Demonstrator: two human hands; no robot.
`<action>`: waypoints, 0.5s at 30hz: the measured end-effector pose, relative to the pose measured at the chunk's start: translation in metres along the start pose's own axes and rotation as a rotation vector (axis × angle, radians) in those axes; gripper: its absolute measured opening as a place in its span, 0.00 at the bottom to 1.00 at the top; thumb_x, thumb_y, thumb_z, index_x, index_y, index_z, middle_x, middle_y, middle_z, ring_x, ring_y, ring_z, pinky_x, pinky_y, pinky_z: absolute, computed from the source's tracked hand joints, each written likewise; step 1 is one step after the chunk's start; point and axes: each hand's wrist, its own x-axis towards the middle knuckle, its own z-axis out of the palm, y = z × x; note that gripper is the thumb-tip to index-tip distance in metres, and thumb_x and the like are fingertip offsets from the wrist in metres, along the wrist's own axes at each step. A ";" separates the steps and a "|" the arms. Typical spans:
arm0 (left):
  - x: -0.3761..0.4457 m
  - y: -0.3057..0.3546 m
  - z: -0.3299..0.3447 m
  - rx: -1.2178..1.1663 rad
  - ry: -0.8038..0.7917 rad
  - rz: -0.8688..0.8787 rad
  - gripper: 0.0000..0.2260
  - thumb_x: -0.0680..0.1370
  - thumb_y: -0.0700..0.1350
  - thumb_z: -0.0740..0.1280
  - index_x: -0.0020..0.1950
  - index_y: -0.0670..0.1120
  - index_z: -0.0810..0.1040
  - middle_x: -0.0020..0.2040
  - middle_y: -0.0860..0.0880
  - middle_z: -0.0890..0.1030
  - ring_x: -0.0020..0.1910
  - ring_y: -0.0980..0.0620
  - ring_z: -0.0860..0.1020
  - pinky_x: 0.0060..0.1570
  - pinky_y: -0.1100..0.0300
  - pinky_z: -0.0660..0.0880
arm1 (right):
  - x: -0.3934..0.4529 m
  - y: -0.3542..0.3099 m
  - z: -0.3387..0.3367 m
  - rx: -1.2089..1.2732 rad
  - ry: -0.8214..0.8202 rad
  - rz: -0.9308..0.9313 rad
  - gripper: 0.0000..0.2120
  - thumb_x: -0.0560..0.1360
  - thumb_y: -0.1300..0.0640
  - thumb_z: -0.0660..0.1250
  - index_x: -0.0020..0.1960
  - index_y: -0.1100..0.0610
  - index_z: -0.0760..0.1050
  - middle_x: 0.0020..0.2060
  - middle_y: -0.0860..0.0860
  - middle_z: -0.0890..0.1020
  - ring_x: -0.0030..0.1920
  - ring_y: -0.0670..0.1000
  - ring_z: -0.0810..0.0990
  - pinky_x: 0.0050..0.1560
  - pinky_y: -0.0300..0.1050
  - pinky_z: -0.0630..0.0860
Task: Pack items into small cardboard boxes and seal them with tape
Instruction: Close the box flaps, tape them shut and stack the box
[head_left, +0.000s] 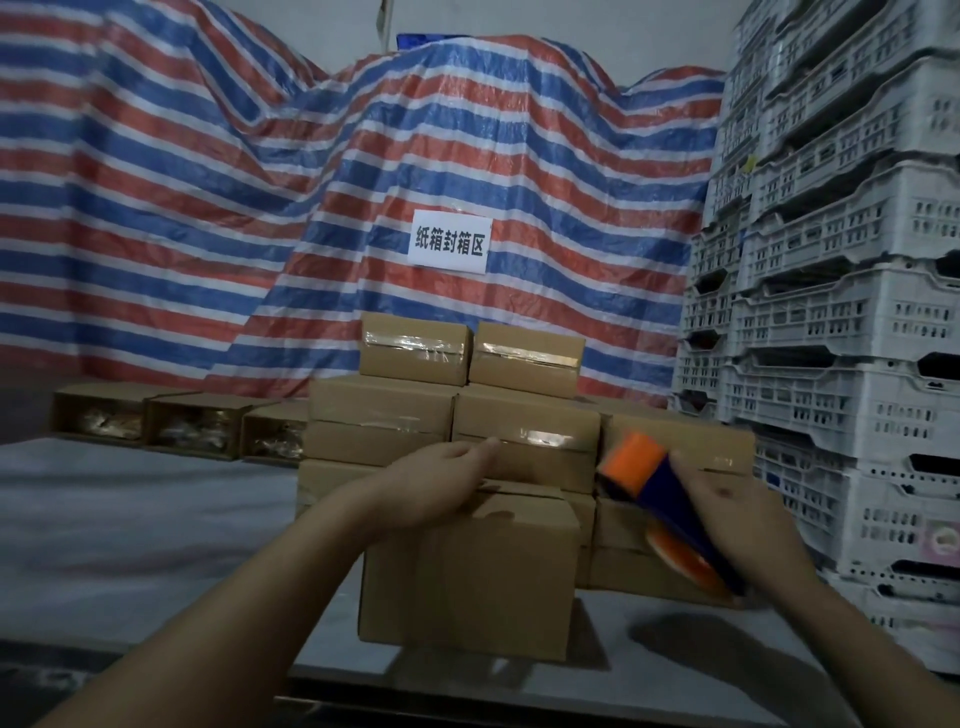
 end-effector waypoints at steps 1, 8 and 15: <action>0.000 0.000 -0.003 -0.052 0.022 -0.011 0.23 0.82 0.63 0.51 0.67 0.54 0.75 0.64 0.52 0.78 0.63 0.53 0.74 0.69 0.51 0.66 | 0.013 -0.016 -0.004 0.157 -0.023 0.046 0.33 0.73 0.26 0.54 0.31 0.54 0.77 0.21 0.48 0.79 0.24 0.47 0.78 0.33 0.44 0.70; 0.003 -0.002 -0.021 -0.461 0.115 -0.121 0.24 0.84 0.59 0.50 0.59 0.44 0.79 0.57 0.47 0.82 0.57 0.52 0.79 0.69 0.48 0.68 | 0.072 -0.120 0.021 0.673 -0.540 0.192 0.28 0.73 0.34 0.69 0.57 0.57 0.80 0.41 0.57 0.86 0.38 0.54 0.85 0.48 0.51 0.82; 0.006 -0.005 -0.022 -0.724 0.182 -0.176 0.30 0.85 0.58 0.47 0.52 0.39 0.81 0.49 0.42 0.85 0.53 0.47 0.81 0.65 0.49 0.67 | 0.072 -0.136 0.058 0.558 -0.771 0.071 0.29 0.72 0.35 0.68 0.59 0.58 0.80 0.43 0.58 0.86 0.36 0.52 0.84 0.37 0.43 0.81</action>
